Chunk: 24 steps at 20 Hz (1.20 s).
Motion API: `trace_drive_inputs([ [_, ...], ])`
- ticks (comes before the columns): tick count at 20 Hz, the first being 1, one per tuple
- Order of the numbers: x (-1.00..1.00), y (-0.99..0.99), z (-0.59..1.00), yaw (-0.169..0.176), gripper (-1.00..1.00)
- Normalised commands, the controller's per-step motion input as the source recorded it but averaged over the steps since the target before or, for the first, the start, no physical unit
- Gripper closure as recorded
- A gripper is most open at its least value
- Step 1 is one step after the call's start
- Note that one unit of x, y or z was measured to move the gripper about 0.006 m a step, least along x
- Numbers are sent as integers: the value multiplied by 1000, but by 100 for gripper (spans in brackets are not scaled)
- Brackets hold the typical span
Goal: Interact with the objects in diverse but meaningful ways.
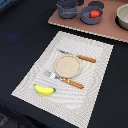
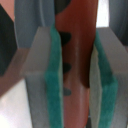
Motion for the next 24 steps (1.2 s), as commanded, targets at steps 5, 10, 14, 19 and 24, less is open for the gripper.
trace_drive_inputs([
  [5,-289,-34,-197,-27,100],
  [10,-574,-35,0,-20,100],
  [14,-622,-10,0,-21,-100],
  [19,-662,-2,19,-20,-100],
  [24,-602,0,10,-11,-100],
])
